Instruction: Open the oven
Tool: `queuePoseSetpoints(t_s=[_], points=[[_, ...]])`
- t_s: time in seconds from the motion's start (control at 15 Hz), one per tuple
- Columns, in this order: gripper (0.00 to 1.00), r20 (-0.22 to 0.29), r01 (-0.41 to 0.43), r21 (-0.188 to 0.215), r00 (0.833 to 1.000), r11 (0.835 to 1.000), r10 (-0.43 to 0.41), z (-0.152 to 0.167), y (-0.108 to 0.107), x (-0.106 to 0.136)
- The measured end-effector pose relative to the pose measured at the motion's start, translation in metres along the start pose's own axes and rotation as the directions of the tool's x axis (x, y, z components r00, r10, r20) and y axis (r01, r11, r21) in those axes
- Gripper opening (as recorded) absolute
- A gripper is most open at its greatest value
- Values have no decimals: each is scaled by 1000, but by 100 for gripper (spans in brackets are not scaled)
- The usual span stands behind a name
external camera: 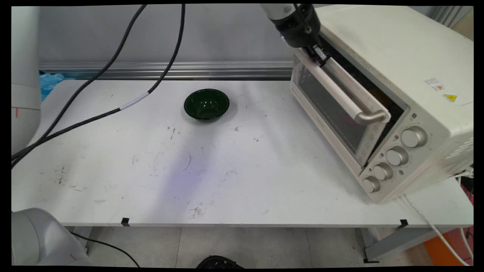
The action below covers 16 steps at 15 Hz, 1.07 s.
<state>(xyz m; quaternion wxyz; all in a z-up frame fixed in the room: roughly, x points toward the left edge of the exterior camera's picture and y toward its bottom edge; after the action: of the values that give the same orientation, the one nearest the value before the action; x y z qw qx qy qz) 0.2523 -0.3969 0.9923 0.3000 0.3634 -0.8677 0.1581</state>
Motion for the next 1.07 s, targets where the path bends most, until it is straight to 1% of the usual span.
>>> queuePoseSetpoints(t_s=[0.4,1.07], points=[[0,40,24,6,999,1000,-24,-3,-3,-19],[0,102,47,-2,994,999,-47,-1,-8,-51]])
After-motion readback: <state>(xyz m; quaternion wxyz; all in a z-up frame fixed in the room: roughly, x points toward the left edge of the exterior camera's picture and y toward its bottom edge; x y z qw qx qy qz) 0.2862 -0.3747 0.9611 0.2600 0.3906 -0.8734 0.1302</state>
